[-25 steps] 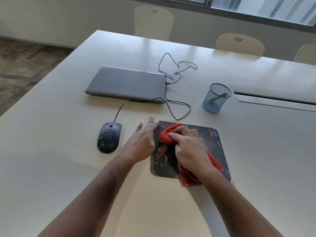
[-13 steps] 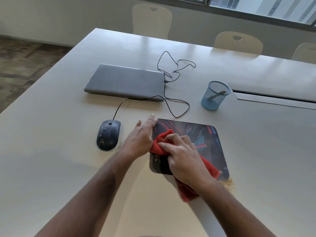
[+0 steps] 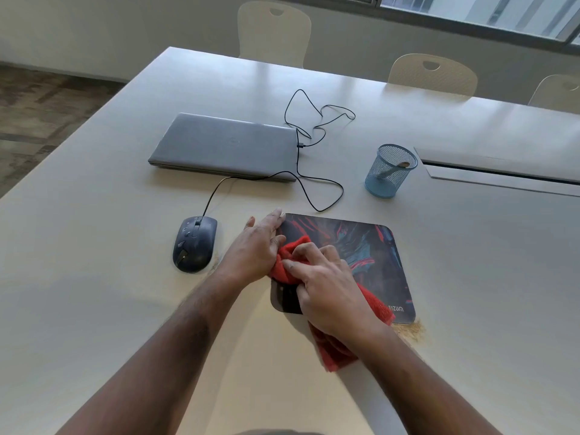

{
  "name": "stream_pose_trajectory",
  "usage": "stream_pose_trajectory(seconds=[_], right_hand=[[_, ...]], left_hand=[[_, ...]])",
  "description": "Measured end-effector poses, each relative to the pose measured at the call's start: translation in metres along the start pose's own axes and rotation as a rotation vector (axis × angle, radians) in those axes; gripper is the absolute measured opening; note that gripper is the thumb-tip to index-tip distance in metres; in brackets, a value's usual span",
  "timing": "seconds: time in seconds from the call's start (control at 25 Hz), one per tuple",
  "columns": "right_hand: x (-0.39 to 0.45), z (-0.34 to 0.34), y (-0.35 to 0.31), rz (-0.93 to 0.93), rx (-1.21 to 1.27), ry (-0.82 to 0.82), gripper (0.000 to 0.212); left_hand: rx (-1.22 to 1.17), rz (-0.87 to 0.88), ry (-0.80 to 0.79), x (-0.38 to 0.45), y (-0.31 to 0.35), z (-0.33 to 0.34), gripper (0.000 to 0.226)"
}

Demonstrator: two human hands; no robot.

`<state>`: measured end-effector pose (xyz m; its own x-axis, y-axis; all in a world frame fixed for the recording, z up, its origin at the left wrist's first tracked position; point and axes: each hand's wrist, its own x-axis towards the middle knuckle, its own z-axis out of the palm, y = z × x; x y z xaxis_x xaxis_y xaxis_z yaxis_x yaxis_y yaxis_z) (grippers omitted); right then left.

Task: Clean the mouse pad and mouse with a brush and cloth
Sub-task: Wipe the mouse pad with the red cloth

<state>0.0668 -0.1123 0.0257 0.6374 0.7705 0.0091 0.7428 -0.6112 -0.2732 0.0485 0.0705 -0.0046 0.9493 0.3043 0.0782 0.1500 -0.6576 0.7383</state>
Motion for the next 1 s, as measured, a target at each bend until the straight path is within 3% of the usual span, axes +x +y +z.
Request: stream_pose_trajectory(seconds=[0.28,0.56,0.68,1.0], right_hand=[[0.008,-0.008,0.02,0.135,0.063,0.03,0.051],[-0.005,-0.006,-0.001,0.032,0.038,-0.028,0.044],[-0.027,-0.008,-0.005,-0.011,0.043,-0.068,0.052],[-0.005,-0.014,0.006,0.069,0.006,-0.045,0.046]], left_hand=[[0.049,0.037,0.018,-0.001,0.003,-0.001,0.061],[0.054,0.027,0.021,-0.001,0.004,0.0,0.06],[0.059,0.025,0.02,0.0,0.004,0.0,0.06],[0.075,0.035,0.018,-0.001,0.004,0.0,0.06]])
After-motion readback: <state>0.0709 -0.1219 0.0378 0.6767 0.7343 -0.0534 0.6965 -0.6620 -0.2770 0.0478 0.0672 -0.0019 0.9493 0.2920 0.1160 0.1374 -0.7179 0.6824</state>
